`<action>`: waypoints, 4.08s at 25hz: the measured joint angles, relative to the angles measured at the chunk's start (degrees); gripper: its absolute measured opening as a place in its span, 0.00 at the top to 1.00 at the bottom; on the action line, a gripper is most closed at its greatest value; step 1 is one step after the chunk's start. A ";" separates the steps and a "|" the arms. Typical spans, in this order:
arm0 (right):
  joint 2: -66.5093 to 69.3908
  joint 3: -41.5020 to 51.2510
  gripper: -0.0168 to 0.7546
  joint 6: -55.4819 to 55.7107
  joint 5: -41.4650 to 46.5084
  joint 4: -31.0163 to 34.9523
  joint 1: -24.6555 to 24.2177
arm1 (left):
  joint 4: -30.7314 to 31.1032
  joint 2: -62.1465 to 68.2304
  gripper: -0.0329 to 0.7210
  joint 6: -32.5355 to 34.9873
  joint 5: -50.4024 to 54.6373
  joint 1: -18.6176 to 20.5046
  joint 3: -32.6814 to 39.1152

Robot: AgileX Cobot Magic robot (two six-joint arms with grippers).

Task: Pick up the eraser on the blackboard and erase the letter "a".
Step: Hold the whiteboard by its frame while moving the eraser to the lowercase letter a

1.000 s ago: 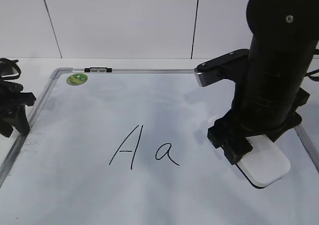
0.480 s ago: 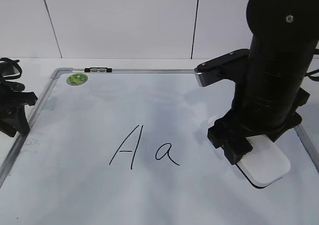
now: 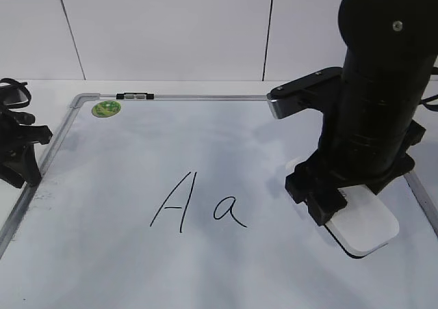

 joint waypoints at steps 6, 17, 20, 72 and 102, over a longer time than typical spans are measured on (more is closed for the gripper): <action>0.00 0.00 0.25 0.00 0.00 0.00 0.00 | -0.55 0.57 0.75 0.00 0.81 0.00 -0.49; 0.00 0.00 0.25 0.00 0.00 -0.22 0.00 | -1.12 0.75 0.91 0.20 1.40 0.00 -0.71; 0.00 0.00 0.25 0.00 0.00 -0.43 0.00 | -1.12 0.75 0.91 0.23 1.50 0.00 -0.71; 21.57 -15.80 0.25 -6.08 -4.05 1.74 2.59 | -1.12 0.75 0.92 0.33 1.74 0.00 -0.81; 26.19 -20.53 0.25 -8.80 -0.99 4.30 -2.06 | -1.12 0.75 0.92 0.33 1.74 0.00 -0.81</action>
